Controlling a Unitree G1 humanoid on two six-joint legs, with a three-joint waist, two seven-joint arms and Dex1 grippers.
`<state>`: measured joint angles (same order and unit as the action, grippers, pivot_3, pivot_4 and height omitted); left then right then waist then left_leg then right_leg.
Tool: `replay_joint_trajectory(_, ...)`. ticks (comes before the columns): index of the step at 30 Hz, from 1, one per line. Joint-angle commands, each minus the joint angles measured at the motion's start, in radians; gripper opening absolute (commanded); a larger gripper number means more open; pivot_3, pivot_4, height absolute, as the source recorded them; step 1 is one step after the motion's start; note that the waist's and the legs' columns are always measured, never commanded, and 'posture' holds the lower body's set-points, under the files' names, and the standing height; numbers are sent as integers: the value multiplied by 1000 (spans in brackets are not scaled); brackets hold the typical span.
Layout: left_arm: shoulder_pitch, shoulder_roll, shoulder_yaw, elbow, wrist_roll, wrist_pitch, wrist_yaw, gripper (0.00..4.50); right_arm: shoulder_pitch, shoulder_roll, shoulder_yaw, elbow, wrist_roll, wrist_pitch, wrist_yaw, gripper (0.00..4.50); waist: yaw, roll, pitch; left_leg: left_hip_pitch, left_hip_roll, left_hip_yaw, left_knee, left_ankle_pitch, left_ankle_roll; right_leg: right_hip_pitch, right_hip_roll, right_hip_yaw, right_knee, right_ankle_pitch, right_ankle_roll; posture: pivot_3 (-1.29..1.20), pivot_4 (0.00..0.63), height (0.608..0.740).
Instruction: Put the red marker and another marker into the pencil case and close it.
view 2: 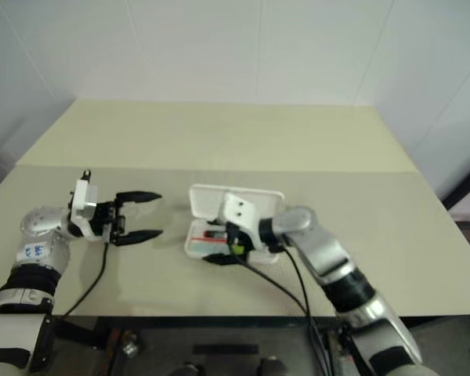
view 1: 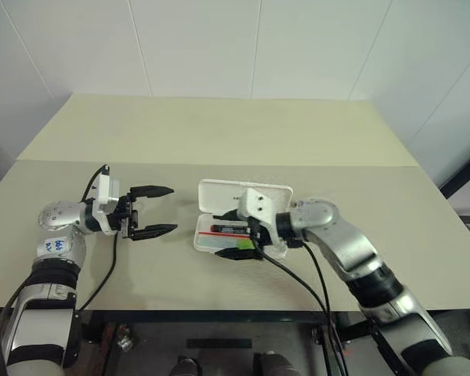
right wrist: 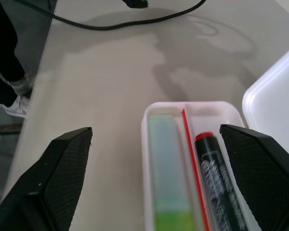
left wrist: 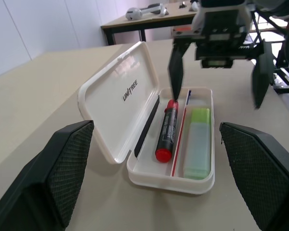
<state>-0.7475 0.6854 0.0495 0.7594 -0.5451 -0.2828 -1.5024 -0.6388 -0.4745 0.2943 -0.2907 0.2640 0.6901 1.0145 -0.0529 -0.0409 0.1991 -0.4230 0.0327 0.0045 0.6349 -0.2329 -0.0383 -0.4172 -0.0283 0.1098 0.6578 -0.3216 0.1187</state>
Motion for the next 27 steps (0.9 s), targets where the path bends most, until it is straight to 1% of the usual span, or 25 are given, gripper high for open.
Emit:
replay_joint_trajectory(1, -33, -6, 19, -9, -21, -3, -112, 4500, 73, -71, -121, -226, 103, 141, -37, 4479, 1, 0, 0, 0, 0, 0, 0, 0, 0, 0, 0, 0, 0, 0, 0, 0, 150, 740)
replay_joint_trajectory(4, -54, -17, 22, 7, -27, -12, -112, 4500, 140, -155, -216, -324, 136, 230, -86, 4479, 1, 0, 0, 1, -1, 0, 1, 0, 0, 2, 0, 0, -1, 0, 0, 0, 150, 740)
replay_joint_trajectory(6, -86, -34, 28, 45, -12, -34, -112, 4500, 193, -244, -300, -335, 111, 245, -114, 4479, 1, 0, 0, 2, -1, 1, 1, 0, 0, 3, 0, 0, -1, 0, 0, 0, 150, 740)
replay_joint_trajectory(9, -117, -55, 16, 78, -2, -45, -112, 4500, 256, -325, -426, -279, 77, 184, -152, 4479, 2, 0, 0, 2, -3, 0, 1, 0, 0, 3, 1, 0, -2, 0, 0, 0, 150, 740)
replay_joint_trajectory(10, -124, -60, 12, 85, 0, -47, -112, 4500, 268, -339, -447, -261, 75, 158, -156, 4479, 1, 0, 0, 2, -3, 1, 1, 0, 0, 3, 1, 0, -3, 0, 0, 0, 150, 740)
replay_joint_trajectory(12, -147, -76, 6, 114, 8, -62, -112, 4500, 281, -365, -482, -163, 46, 71, -163, 4479, -1, 0, 0, 2, -3, 1, 0, 0, 0, 3, 2, 1, -3, 0, 0, 0, 150, 740)
replay_joint_trajectory(14, -168, -92, 3, 136, 13, -77, -112, 4500, 282, -379, -491, -55, 16, -33, -160, 4479, -1, 0, 0, 2, -3, 1, 0, 0, 0, 3, 2, 1, -3, 0, 1, 0, 150, 740)
replay_joint_trajectory(17, -193, -114, 3, 154, 17, -87, -112, 4500, 234, -366, -472, 139, -34, -217, -167, 4479, -1, 0, 0, 2, -3, 1, 1, 0, 0, 3, 3, 1, -3, 1, 1, 0, 150, 740)
replay_joint_trajectory(22, -198, -121, 2, 157, 17, -90, -112, 4500, 108, -307, -425, 447, -92, -451, -176, 4479, -8, 0, 0, 2, -3, 3, 1, 0, 1, 3, 3, 3, -3, 2, 3, 0, 150, 740)
replay_joint_trajectory(24, -189, -116, 2, 146, 12, -89, -112, 4500, 38, -288, -397, 615, -130, -526, -185, 4479, -8, 0, 0, 2, -3, 3, 1, 0, 1, 3, 4, 3, -3, 2, 3, 0, 150, 740)
replay_joint_trajectory(27, -174, -108, 8, 121, 6, -83, -112, 4500, -56, -259, -361, 839, -148, -630, -133, 4479, -6, 0, 1, 3, -3, 3, 2, 0, 1, 3, 3, 3, -2, 2, 3, 0, 150, 740)
